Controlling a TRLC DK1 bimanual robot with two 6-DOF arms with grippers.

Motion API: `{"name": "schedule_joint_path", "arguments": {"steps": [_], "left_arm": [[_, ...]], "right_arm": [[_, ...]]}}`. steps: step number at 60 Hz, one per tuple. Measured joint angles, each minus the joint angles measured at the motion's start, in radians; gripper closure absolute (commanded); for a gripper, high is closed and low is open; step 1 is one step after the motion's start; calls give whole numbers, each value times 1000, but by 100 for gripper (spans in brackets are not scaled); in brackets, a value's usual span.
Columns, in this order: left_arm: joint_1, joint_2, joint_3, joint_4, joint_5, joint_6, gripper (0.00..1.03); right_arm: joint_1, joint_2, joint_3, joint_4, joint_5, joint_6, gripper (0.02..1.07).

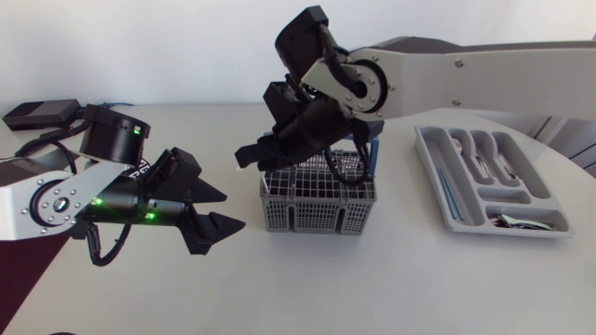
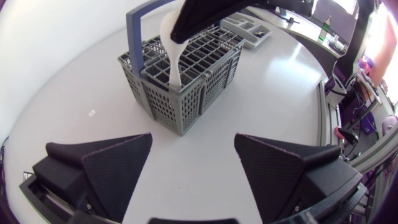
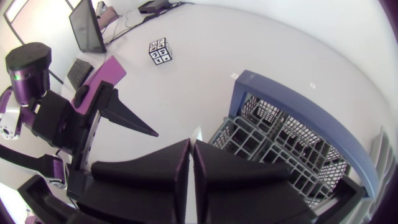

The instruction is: Transfer all utensils from the basket to the drawer tray.

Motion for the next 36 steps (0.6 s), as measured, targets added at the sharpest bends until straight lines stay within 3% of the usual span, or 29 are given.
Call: {"name": "schedule_joint_path", "arguments": {"steps": [15,36], "left_arm": [[-6,0,0,0,0,0,11],[-6,0,0,0,0,0,11]], "right_arm": [[21,-20,4,0,32,42,101],[105,-91,5,4,192,41,101]]}}
